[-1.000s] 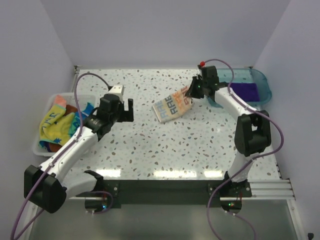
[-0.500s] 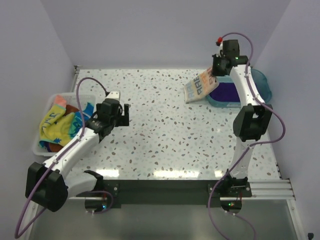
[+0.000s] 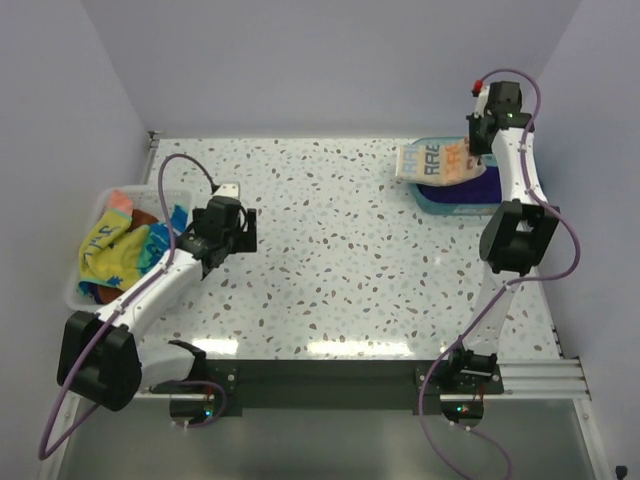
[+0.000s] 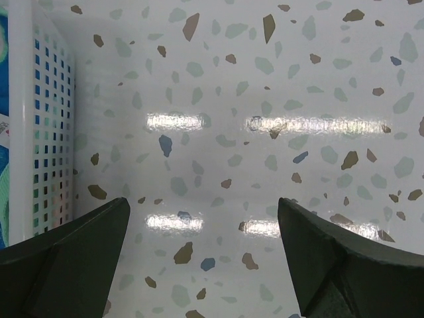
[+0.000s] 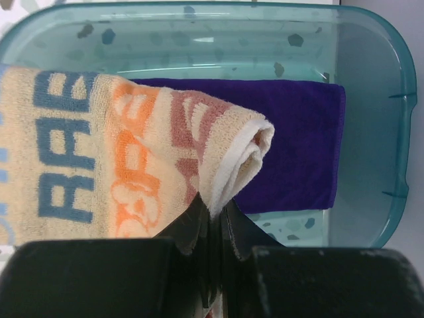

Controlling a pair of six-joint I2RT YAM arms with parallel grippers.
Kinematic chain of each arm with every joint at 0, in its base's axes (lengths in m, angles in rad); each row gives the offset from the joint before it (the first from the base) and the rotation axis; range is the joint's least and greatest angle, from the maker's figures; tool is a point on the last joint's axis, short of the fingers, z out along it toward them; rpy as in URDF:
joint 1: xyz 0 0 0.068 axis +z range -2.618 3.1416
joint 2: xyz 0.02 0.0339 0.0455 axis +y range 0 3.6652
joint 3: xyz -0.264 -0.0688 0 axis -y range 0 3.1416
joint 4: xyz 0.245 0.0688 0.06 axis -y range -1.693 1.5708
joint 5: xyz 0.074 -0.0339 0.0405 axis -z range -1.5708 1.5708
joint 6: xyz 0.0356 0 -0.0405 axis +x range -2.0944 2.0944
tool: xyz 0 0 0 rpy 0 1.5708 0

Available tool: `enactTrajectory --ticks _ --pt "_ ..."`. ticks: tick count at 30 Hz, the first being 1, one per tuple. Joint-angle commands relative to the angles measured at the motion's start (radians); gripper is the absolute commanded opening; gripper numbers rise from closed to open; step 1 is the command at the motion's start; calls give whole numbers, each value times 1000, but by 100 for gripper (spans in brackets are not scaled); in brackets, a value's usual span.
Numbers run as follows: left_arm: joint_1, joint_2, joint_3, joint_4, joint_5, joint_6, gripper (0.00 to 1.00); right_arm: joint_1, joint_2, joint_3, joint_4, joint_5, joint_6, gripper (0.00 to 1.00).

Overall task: Fold and stack the towels
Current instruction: Neatly place the folded towel into the bin

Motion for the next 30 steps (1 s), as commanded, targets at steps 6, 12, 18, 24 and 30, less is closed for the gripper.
enactTrajectory --ticks 6,12,18,24,30 --pt "9 51 10 40 -16 13 98 -9 40 34 51 58 -158 0" --pt "9 76 15 43 1 16 98 -12 48 49 60 92 -203 0" --pt "9 82 13 41 7 19 97 -15 79 46 88 142 -214 0" --pt "9 84 15 44 10 20 97 -14 106 -7 160 239 -206 0" --pt "9 82 19 46 14 22 96 -14 140 -58 276 401 -173 35"
